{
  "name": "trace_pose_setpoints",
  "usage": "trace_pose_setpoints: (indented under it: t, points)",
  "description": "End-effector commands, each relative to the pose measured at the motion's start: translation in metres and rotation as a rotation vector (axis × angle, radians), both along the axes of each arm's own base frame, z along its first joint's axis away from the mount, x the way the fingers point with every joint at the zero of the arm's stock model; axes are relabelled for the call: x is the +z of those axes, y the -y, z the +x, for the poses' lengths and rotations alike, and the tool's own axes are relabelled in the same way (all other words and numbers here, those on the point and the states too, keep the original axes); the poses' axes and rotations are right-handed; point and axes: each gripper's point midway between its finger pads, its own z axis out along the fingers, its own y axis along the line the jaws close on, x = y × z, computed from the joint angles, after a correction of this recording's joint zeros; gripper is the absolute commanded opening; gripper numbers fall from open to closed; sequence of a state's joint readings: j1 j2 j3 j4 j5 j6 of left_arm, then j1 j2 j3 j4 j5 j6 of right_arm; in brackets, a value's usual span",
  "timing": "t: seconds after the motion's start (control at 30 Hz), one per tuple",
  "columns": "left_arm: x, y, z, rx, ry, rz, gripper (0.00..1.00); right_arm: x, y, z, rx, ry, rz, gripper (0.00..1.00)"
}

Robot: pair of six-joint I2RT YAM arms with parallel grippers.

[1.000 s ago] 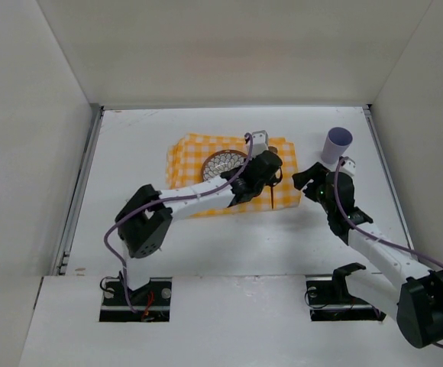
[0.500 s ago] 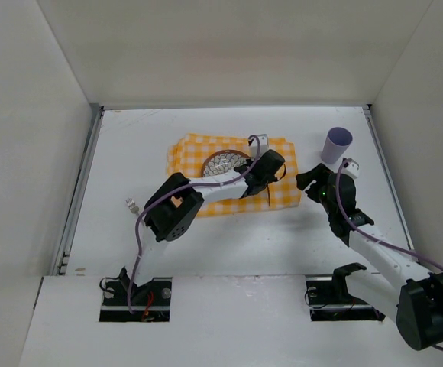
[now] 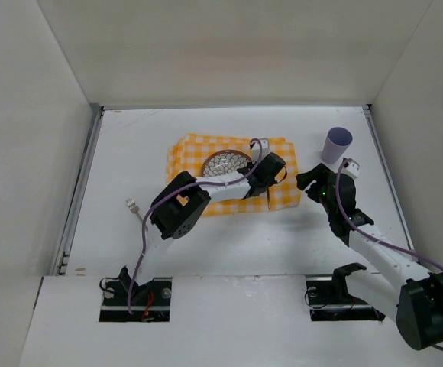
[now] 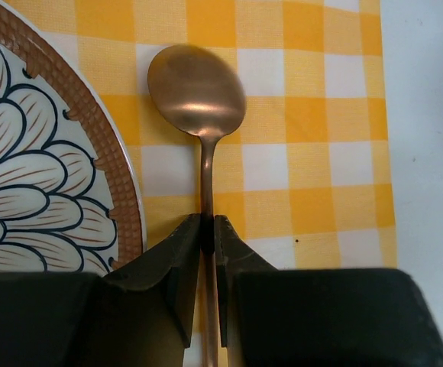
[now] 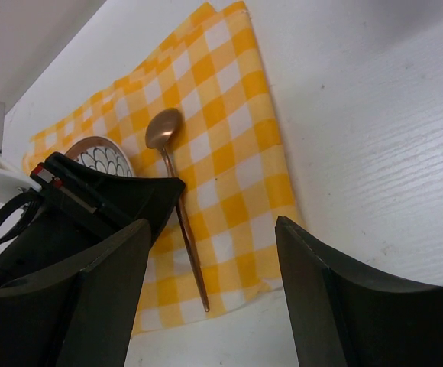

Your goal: Set the dinner table for one person

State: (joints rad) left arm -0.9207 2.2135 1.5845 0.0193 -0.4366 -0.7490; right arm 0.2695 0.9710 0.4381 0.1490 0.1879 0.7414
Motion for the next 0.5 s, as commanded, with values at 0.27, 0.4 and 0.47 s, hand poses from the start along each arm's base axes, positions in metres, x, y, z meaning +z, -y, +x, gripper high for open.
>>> trace_pose_setpoints:
  t: [0.27, 0.4, 0.47]
  points:
    - [0.062, 0.005, 0.005, 0.0, 0.103, -0.071, 0.26, 0.021, 0.001, 0.005, -0.018, 0.084, 0.016, 0.73]
    - [0.125, 0.001, -0.012, -0.068, 0.211, -0.116, 0.32, 0.024, 0.002, 0.003, -0.02, 0.095, 0.023, 0.73]
    - [0.154, -0.003, -0.023, -0.105, 0.269, -0.139, 0.35, 0.023, 0.001, 0.003, -0.02, 0.091, 0.024, 0.73]
